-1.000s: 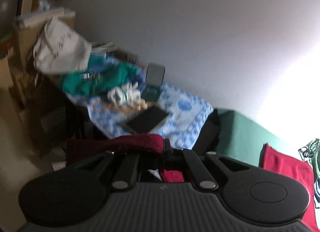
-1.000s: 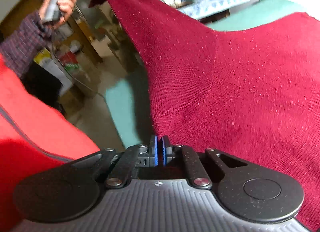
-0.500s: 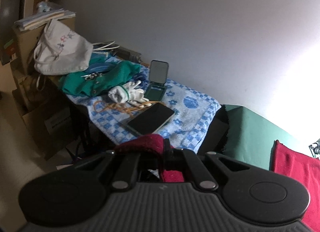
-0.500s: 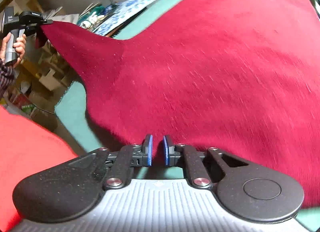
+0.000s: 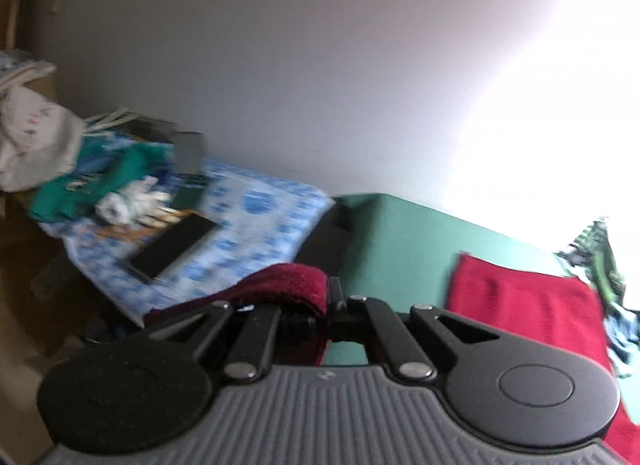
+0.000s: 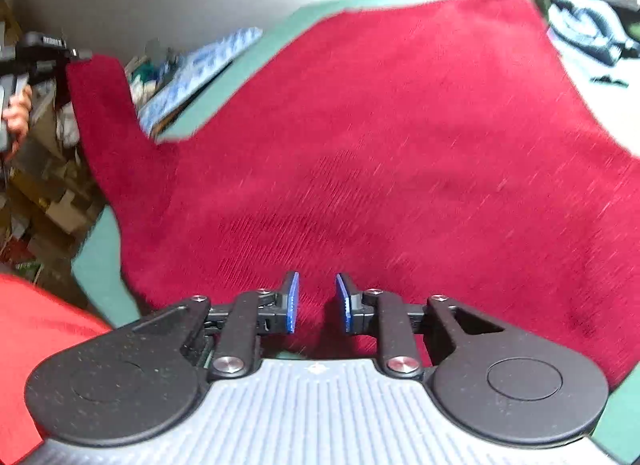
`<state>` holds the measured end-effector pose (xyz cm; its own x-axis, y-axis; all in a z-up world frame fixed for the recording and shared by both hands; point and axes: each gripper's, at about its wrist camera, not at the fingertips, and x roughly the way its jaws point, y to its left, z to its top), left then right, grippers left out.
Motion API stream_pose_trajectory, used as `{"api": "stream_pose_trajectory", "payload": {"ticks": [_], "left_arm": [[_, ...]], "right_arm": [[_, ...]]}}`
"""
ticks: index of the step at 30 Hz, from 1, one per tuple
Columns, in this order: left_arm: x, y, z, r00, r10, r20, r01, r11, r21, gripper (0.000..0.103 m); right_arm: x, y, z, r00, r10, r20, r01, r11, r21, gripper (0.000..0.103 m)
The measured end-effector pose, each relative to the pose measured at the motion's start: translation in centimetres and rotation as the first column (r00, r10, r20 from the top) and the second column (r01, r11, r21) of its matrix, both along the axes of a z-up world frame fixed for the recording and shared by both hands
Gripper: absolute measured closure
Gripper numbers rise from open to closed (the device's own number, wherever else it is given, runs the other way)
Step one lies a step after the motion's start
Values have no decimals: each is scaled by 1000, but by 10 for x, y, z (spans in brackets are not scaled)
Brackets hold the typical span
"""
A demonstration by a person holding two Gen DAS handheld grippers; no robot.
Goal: Fold clothes
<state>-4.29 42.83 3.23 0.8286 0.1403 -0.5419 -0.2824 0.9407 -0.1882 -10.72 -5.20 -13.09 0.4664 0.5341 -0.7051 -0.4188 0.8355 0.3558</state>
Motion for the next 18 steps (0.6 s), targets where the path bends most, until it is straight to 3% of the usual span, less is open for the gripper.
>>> {"api": "stream_pose_trajectory", "payload": {"ticks": [5, 8, 10, 15, 18], "left_arm": [[11, -82, -15, 994, -104, -33, 104, 994, 12, 103], [17, -128, -35, 982, -176, -74, 176, 984, -10, 103], [21, -158, -48, 970, -219, -104, 217, 976, -30, 103], [23, -237, -88, 936, -305, -176, 307, 952, -16, 103], [24, -274, -117, 905, -349, -244, 362, 932, 7, 103]], "right_arm": [[31, -8, 33, 990, 66, 127, -81, 990, 112, 75], [46, -8, 52, 968, 120, 222, -154, 978, 139, 64], [56, -11, 57, 959, 136, 248, -181, 969, 168, 63], [79, -32, 43, 982, 99, 164, -141, 954, 264, 63], [85, -44, 32, 993, 68, 95, -91, 958, 272, 63]]}}
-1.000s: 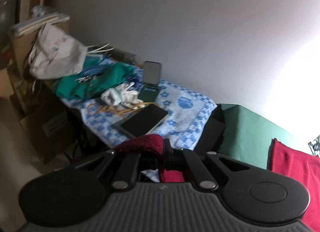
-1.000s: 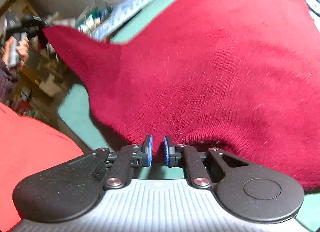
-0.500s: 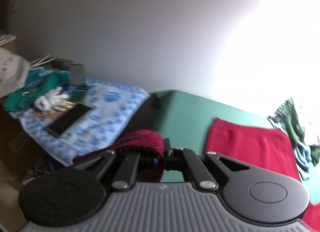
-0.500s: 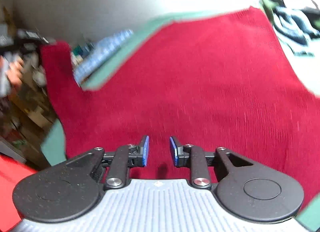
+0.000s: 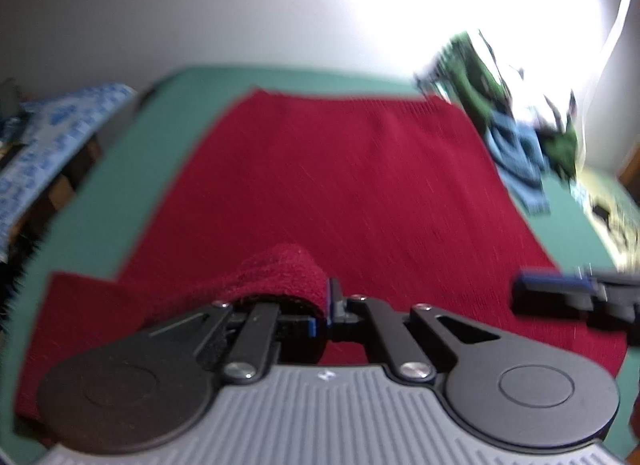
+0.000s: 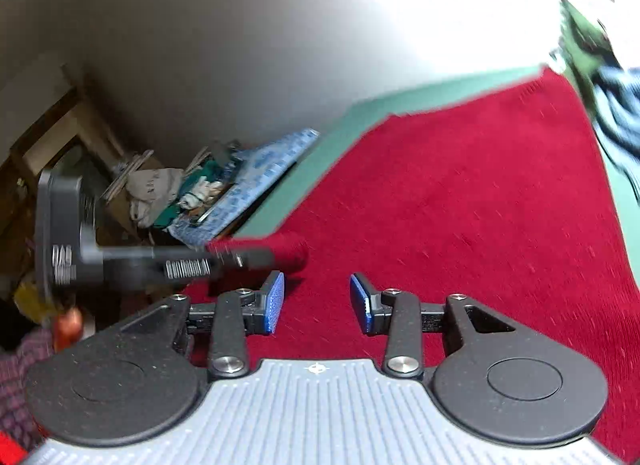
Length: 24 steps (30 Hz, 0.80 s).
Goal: Fold clothes
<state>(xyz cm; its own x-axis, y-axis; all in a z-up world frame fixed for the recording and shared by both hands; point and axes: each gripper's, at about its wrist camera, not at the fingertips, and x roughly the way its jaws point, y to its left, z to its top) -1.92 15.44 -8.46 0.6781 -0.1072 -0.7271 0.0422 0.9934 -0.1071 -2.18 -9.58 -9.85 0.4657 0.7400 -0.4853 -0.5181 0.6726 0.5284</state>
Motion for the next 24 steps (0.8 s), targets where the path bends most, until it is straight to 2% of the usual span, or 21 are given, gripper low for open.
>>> {"api": "stream_pose_trajectory", "payload": {"ticks": [2, 4, 6, 7, 9, 11, 13, 16, 19, 21, 22, 23, 24], "left_arm": [[-2, -20, -17, 998, -52, -32, 54, 998, 42, 102], [-5, -37, -32, 992, -108, -65, 113, 990, 86, 95], [-12, -49, -38, 987, -154, -38, 158, 977, 141, 70], [-15, -53, -39, 982, -185, -32, 188, 969, 160, 65], [-18, -55, -40, 974, -225, -36, 228, 961, 156, 37], [-24, -52, -40, 966, -256, -40, 259, 956, 137, 32], [-34, -44, -37, 962, -271, -37, 274, 955, 116, 32], [-56, -8, -29, 973, -230, -34, 232, 969, 82, 23], [-84, 45, -23, 990, -133, -37, 136, 988, 78, 22], [-101, 82, -20, 997, -54, -52, 58, 995, 76, 23], [-109, 100, -19, 998, -12, -56, 16, 997, 69, 23], [-118, 118, -19, 998, 37, -56, -33, 998, 61, 23], [-126, 134, -20, 995, 85, -56, -82, 995, 52, 23]], "right_arm": [[0, -6, -6, 1000, -19, -18, 19, 999, -26, 61], [-2, -12, -9, 999, -36, -37, 35, 999, -36, 61], [-5, -14, -13, 997, -49, -60, 47, 998, -30, 61], [-5, -13, -15, 997, -48, -63, 47, 998, -30, 61], [-5, -3, -17, 998, -42, -56, 39, 998, -44, 61], [-4, 10, -19, 999, -33, -40, 30, 997, -71, 61], [-8, 17, -17, 1000, -13, -13, 11, 996, -91, 61], [-6, 29, -19, 999, 17, 32, -14, 996, -93, 61], [-4, 52, -21, 996, 63, 57, -57, 994, -89, 60], [-6, 70, -17, 988, 136, 77, -126, 985, -119, 56], [-7, 83, -15, 980, 176, 97, -160, 976, -150, 49], [-11, 96, -12, 969, 213, 128, -188, 964, -187, 44], [-16, 108, -11, 954, 249, 169, -209, 951, -227, 43]]}}
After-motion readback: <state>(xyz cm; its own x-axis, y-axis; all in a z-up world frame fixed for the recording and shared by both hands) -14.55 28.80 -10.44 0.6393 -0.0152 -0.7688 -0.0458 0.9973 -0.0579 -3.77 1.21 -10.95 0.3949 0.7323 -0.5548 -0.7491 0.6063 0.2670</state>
